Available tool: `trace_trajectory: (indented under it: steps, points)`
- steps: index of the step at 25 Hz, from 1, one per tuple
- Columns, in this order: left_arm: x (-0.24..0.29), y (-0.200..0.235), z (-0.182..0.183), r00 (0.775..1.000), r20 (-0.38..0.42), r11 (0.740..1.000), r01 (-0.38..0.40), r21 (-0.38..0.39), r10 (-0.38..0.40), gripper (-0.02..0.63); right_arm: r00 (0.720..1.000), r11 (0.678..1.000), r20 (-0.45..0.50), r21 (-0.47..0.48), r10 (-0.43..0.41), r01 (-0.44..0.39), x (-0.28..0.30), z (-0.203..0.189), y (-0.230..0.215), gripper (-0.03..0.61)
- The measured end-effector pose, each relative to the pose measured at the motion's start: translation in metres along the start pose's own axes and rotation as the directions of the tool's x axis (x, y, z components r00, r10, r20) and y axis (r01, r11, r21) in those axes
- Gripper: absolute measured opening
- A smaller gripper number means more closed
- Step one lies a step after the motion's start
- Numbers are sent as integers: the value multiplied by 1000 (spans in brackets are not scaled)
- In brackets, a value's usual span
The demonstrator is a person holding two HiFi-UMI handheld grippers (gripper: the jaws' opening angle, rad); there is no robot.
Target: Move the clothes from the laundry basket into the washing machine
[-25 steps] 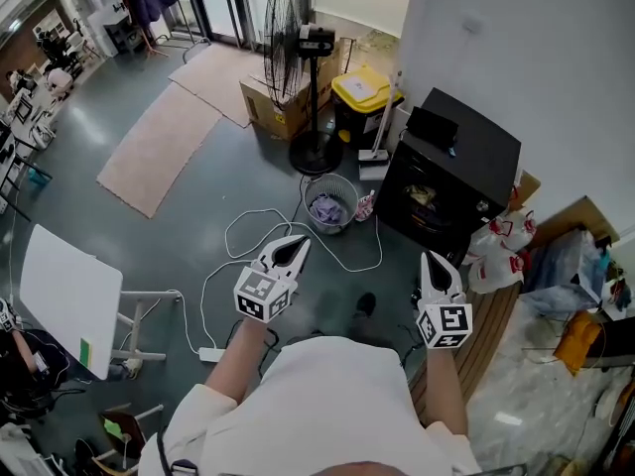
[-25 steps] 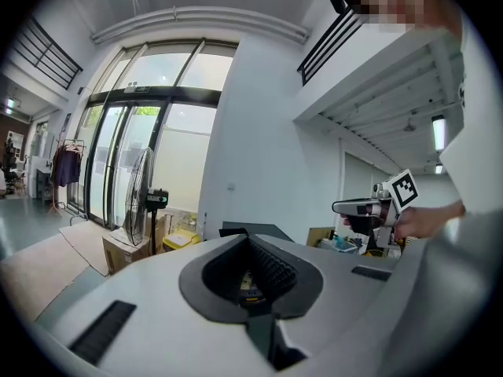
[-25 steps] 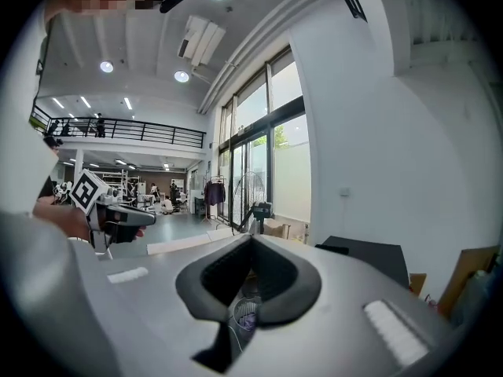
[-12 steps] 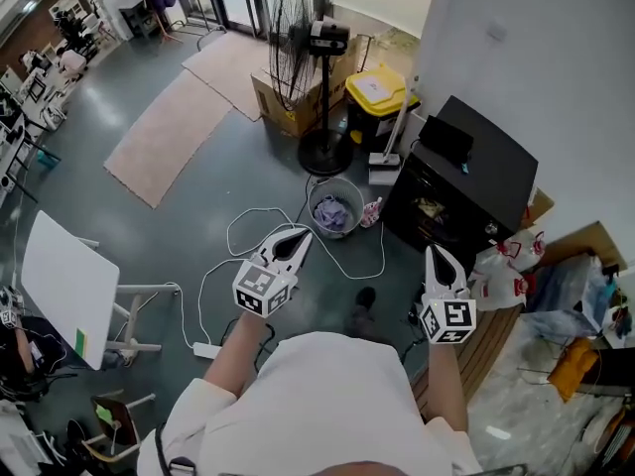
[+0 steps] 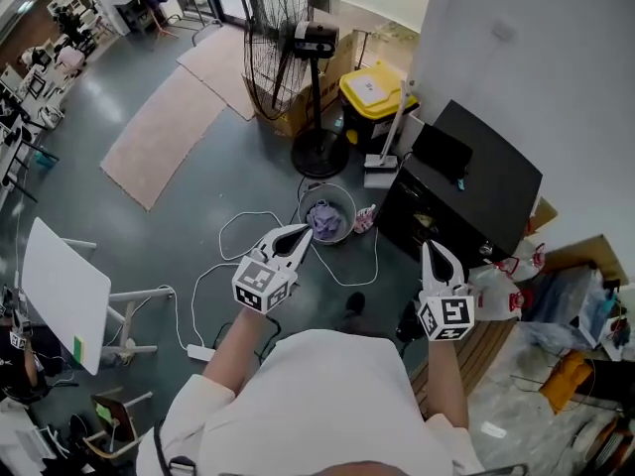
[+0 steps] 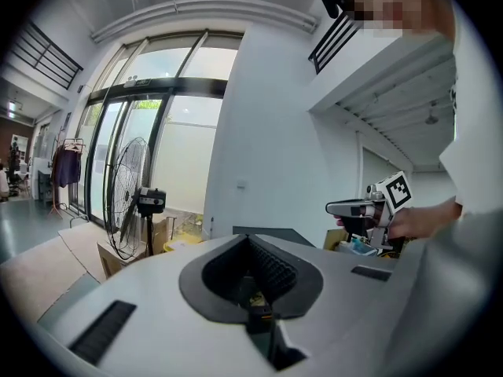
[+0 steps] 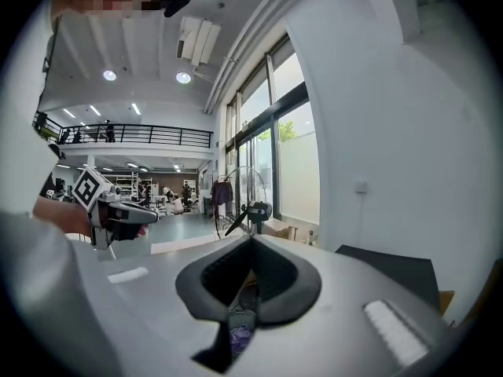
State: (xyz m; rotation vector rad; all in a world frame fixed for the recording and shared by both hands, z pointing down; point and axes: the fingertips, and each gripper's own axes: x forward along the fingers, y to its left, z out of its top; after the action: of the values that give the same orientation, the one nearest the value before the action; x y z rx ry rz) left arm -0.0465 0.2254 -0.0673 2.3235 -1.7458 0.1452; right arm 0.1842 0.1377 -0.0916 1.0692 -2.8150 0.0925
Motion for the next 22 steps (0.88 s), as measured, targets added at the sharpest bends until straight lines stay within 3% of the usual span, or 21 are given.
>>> trace_trajectory:
  steps: [10,16,22]
  points:
    - [100,20,8,998,-20,997,-54,-48,53,6,994,995,-62,-47,85,-88,75,-14,-80,11]
    - [142,30,2,996,-61,994,-74,-79,69,6,988,995,-115,33,101,-98,114,-36,-116,11]
    - [159,49,-8,992,-108,994,-68,-88,58,6,982,993,-155,71,108,-98,137,-52,-116,11]
